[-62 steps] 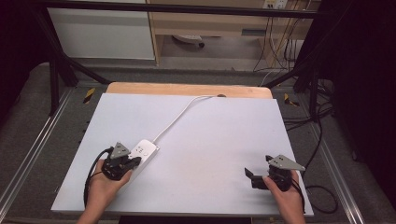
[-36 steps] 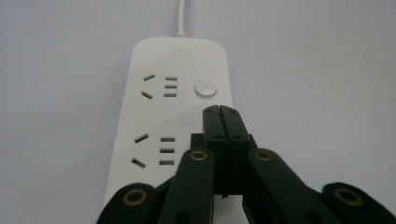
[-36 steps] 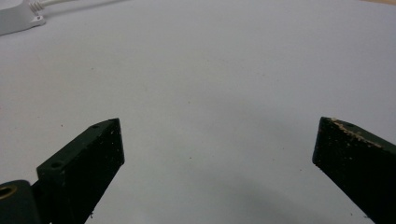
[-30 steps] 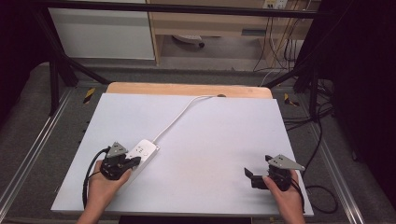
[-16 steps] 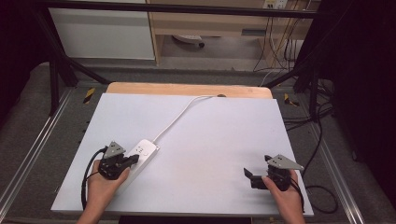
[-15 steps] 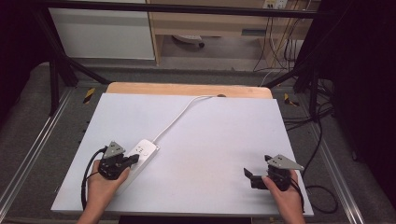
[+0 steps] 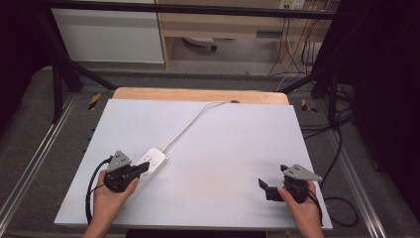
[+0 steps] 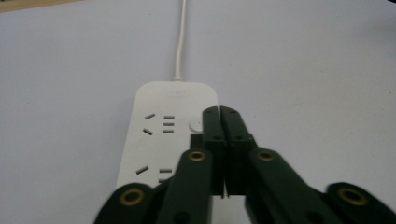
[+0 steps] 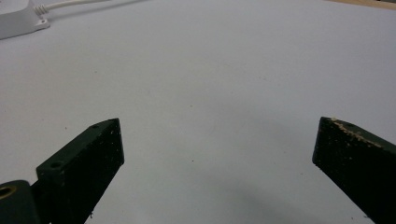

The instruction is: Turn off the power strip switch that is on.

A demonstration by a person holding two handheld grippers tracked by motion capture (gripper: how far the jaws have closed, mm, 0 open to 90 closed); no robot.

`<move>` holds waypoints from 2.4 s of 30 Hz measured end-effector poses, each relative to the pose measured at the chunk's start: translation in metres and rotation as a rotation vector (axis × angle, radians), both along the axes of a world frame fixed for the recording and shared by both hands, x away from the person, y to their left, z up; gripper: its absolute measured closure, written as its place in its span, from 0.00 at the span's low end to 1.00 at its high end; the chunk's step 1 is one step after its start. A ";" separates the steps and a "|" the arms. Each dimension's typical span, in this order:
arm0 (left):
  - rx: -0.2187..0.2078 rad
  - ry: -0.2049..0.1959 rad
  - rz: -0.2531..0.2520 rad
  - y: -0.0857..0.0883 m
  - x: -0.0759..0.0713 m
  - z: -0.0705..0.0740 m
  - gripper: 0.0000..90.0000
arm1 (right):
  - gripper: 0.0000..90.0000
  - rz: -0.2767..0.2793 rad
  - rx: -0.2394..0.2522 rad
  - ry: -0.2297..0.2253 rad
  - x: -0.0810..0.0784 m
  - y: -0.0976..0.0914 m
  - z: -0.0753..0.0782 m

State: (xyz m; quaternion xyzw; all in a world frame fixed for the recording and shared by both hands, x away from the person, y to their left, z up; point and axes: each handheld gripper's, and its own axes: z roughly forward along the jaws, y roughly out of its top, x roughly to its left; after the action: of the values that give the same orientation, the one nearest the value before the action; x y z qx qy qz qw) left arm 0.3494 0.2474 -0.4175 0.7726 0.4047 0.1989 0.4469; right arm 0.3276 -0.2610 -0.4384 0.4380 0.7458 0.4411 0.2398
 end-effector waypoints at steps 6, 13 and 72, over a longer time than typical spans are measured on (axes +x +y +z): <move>-0.053 -0.047 0.000 0.003 0.000 0.003 0.75 | 0.03 0.000 -0.003 0.001 0.001 0.000 -0.001; -0.105 -0.069 0.024 0.007 0.001 0.005 0.47 | 0.03 0.004 -0.003 -0.001 0.000 0.000 0.000; -0.220 -0.213 0.118 0.049 -0.024 0.047 0.05 | 0.03 -0.005 0.004 -0.003 0.001 0.000 0.000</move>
State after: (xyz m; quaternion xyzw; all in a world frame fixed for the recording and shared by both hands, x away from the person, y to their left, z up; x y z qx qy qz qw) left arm 0.3256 0.2962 -0.3708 0.6684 0.4189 0.2602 0.5569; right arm 0.3285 -0.2613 -0.4388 0.4396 0.7435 0.4426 0.2410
